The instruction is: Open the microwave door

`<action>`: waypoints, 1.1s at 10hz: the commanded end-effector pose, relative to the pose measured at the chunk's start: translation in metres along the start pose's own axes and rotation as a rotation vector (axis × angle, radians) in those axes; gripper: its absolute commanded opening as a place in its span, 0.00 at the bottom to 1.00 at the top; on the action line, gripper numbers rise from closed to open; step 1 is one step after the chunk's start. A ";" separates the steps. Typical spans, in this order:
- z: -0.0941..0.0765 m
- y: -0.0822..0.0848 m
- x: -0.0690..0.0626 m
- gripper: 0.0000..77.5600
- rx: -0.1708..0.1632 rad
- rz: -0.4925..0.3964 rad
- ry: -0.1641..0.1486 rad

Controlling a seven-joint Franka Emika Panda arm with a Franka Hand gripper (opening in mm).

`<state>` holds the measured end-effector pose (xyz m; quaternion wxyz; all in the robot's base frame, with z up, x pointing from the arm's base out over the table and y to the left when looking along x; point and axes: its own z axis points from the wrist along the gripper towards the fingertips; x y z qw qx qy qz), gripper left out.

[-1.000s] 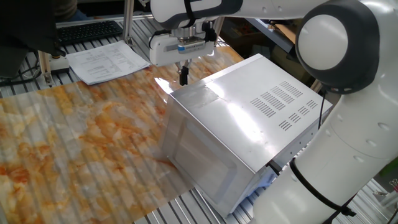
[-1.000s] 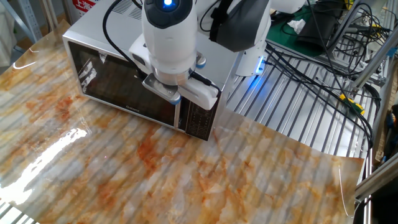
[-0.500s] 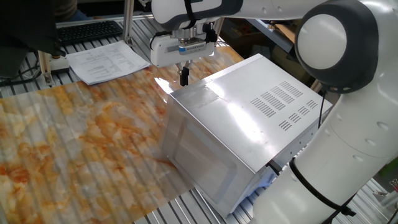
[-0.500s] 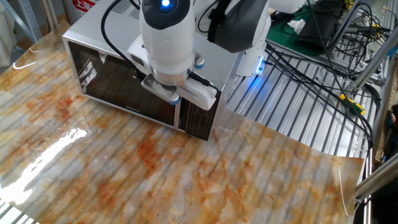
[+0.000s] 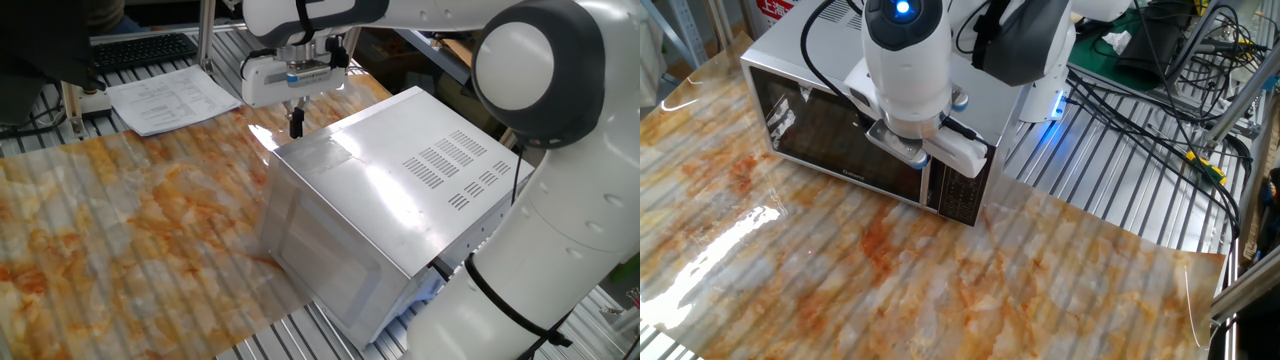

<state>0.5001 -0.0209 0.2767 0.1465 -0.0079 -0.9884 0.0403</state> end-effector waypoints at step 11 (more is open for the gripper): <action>-0.001 0.000 0.000 1.00 -0.001 -0.001 -0.002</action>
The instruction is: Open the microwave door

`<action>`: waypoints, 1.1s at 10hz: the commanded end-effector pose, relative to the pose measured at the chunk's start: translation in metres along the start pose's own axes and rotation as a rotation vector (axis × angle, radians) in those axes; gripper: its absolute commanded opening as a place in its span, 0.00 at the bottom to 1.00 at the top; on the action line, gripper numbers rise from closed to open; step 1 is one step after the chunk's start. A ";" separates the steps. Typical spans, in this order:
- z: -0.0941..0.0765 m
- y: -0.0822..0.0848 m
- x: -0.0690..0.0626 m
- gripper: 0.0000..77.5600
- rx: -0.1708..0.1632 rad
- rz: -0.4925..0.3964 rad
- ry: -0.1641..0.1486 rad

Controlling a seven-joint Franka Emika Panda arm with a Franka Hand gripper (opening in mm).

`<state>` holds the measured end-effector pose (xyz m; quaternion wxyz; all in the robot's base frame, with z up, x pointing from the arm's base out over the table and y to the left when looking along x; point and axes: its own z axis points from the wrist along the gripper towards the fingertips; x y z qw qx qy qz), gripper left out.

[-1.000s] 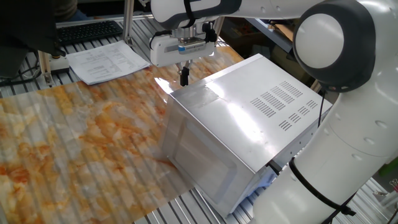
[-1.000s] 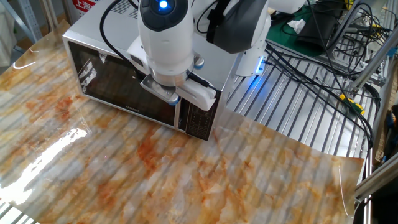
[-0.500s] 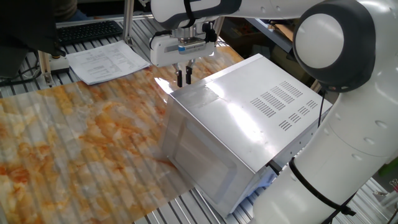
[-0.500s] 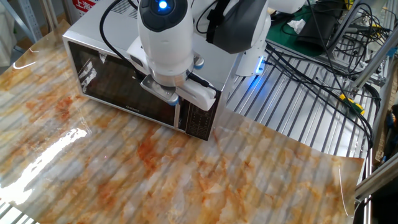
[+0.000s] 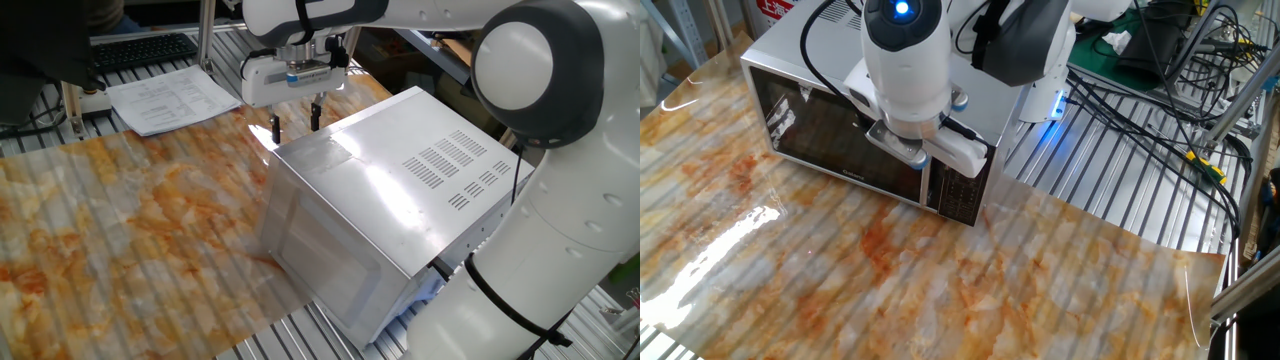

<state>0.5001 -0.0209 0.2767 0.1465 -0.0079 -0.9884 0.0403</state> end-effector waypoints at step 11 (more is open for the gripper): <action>0.008 0.002 0.006 1.00 -0.055 -0.062 0.005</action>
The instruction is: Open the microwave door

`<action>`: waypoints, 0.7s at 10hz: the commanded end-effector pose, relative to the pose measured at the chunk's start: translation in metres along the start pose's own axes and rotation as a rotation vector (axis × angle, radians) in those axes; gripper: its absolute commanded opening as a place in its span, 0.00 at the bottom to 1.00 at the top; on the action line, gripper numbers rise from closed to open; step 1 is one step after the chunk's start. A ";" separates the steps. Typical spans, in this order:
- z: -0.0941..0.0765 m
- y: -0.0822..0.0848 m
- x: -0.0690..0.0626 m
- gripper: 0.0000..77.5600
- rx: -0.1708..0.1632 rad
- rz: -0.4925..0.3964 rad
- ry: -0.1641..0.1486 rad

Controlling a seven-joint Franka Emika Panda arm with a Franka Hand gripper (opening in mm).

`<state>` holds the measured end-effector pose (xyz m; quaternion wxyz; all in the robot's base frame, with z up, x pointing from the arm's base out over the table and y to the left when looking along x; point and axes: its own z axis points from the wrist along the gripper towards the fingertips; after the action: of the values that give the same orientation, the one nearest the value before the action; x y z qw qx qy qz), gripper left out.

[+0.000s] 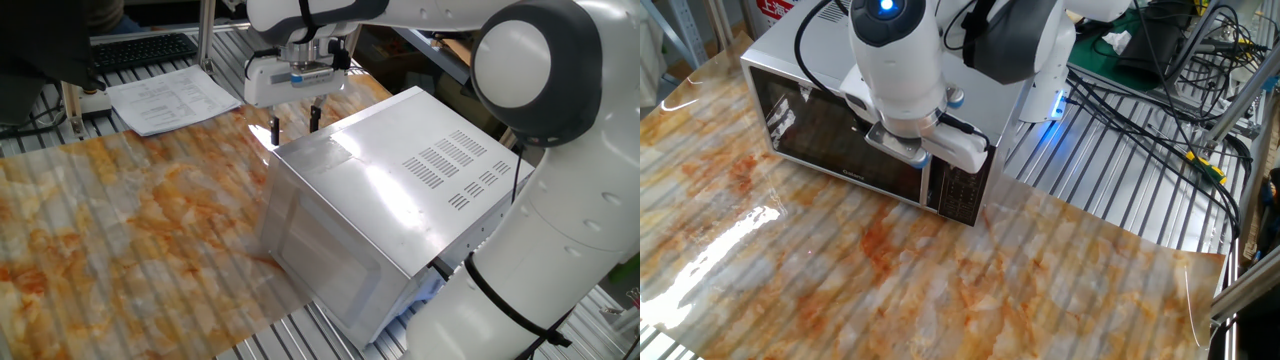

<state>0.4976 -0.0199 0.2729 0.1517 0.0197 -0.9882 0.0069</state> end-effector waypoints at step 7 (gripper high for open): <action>0.016 0.001 0.014 1.00 0.007 -0.005 -0.003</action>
<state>0.4796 -0.0183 0.2621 0.1518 0.0216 -0.9881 0.0088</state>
